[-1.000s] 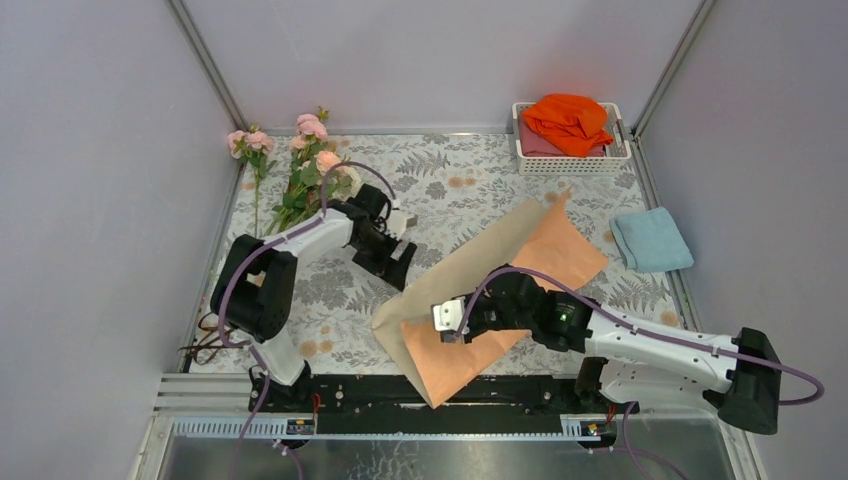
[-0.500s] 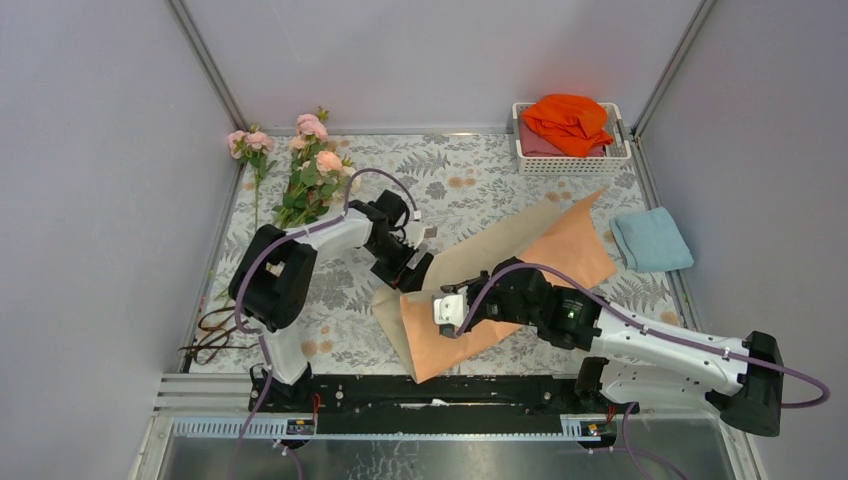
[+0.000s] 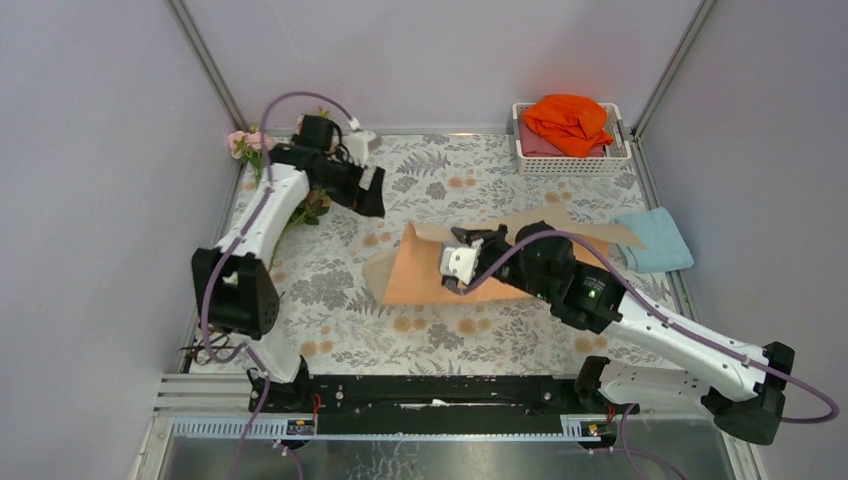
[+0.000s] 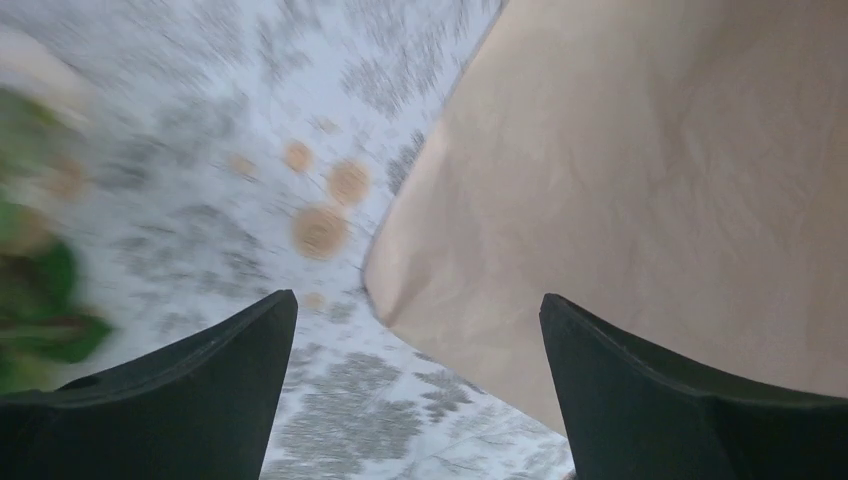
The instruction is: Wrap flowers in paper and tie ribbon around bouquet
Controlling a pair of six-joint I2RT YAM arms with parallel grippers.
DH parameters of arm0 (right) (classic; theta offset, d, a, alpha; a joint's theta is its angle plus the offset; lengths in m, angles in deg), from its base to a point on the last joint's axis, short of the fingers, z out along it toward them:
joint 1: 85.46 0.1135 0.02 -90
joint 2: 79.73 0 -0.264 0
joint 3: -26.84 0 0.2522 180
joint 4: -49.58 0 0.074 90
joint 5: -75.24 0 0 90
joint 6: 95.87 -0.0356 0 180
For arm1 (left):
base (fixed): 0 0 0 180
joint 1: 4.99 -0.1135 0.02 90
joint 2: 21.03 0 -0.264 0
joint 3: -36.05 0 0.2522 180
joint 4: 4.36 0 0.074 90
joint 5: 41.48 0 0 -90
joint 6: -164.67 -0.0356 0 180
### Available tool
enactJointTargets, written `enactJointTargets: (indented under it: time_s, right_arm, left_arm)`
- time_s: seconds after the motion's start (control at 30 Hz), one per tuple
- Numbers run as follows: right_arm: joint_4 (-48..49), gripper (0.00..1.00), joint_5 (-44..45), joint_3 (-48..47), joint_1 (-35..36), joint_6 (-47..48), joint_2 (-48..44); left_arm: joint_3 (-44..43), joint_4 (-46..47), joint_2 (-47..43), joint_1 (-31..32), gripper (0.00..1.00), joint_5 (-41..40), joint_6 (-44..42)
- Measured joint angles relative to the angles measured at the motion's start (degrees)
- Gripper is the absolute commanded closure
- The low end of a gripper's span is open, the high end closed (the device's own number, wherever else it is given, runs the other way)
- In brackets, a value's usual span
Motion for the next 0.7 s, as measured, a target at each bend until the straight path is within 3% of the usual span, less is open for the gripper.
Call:
enactJointTargets:
  time_s: [0.17, 0.37, 0.57, 0.7]
  right_arm:
    - [1.4, 1.0, 1.5, -9.9, -3.2, -0.5, 5.5]
    - [2.3, 1.0, 2.8, -20.7, -3.3, -0.9, 10.6]
    - [0.9, 1.0, 2.8, -28.5, -3.4, -0.9, 13.8]
    - [-0.7, 1.0, 3.7, -31.5, -3.4, -0.9, 15.2]
  left_arm:
    - [-8.6, -5.1, -8.8, -6.6, 0.01, 5.4, -14.8]
    - [-4.0, -11.6, -23.5, -9.1, 0.01, 11.4, -40.5]
    - [-8.9, -17.7, -22.9, -11.8, 0.02, 15.1, -56.7]
    - [-14.1, -20.7, -20.3, -19.4, 0.02, 18.6, -64.7]
